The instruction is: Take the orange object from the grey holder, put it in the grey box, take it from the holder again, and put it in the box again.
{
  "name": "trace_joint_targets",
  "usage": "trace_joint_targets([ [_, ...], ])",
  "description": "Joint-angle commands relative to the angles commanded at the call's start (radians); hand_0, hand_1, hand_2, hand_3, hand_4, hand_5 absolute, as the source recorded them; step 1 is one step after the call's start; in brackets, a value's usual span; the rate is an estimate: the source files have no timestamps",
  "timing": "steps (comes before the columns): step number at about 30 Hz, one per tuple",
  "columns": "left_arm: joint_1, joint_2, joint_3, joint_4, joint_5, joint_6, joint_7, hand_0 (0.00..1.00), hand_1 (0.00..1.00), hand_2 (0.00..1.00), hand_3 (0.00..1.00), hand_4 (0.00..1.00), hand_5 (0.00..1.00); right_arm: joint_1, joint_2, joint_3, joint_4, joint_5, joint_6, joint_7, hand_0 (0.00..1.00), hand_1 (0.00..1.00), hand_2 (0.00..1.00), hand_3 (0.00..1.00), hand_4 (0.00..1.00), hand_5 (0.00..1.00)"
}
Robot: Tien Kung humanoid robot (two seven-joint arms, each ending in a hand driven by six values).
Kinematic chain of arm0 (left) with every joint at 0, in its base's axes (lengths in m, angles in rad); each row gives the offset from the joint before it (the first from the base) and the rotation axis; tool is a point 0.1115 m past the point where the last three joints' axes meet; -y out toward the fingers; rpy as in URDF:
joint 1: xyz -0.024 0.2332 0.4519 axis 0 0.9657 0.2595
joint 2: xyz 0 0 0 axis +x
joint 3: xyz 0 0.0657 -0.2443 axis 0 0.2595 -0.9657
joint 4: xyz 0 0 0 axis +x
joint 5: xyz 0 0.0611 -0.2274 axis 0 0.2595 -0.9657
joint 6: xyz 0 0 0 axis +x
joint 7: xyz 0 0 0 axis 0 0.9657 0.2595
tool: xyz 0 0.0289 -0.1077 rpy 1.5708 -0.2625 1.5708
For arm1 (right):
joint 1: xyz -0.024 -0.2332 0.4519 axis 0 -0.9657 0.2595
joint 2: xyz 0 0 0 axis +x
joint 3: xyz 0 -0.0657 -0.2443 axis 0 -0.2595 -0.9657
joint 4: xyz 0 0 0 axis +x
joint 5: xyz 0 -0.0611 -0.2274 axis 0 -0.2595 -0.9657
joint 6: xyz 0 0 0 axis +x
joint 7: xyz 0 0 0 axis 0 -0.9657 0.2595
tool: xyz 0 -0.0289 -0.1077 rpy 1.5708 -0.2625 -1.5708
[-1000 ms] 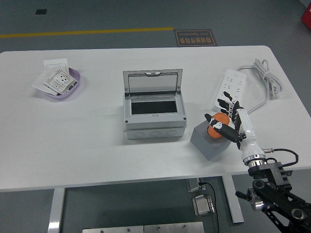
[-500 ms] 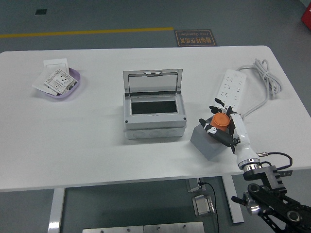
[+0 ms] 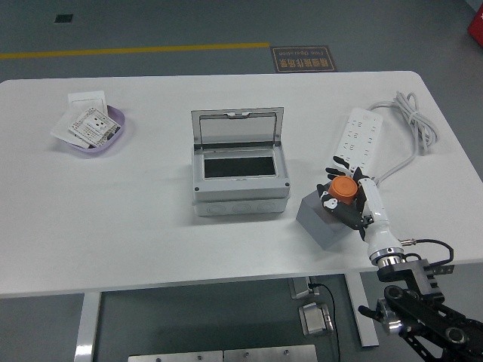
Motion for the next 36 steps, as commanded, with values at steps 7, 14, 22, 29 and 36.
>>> trace_joint_targets([
  [7, 0.0, 0.002, 0.004, 0.0, -0.007, 0.001, -0.004, 0.646, 0.694, 0.597, 0.596, 0.582, 0.134, 0.0, 0.001, 0.002, 0.008, -0.001, 0.001, -0.009, 0.784, 0.706, 0.679, 0.694, 0.008, 0.055],
  [14, 0.0, 0.002, 0.02, 0.0, -0.026, 0.003, -0.011, 0.645, 0.694, 0.598, 0.598, 0.586, 0.131, 0.003, 0.0, 0.003, 0.019, -0.013, 0.002, -0.019, 0.772, 0.675, 0.648, 0.6, 0.002, 0.002],
  [22, 0.0, -0.001, 0.007, 0.0, -0.013, 0.006, -0.011, 0.645, 0.694, 0.601, 0.6, 0.594, 0.132, 0.016, -0.007, 0.005, 0.04, -0.056, -0.005, -0.037, 0.75, 0.676, 0.64, 0.536, 0.049, 0.002],
  [29, 0.001, -0.002, -0.006, 0.0, 0.002, 0.007, -0.007, 0.645, 0.693, 0.602, 0.601, 0.597, 0.132, 0.052, -0.025, -0.018, 0.055, -0.114, -0.019, -0.074, 0.735, 0.676, 0.614, 0.487, 0.116, 0.002],
  [36, 0.003, -0.003, -0.029, 0.0, 0.024, 0.01, -0.004, 0.645, 0.693, 0.602, 0.601, 0.597, 0.132, 0.116, -0.039, -0.048, 0.08, -0.232, -0.06, -0.151, 0.73, 0.679, 0.615, 0.482, 0.127, 0.002],
])
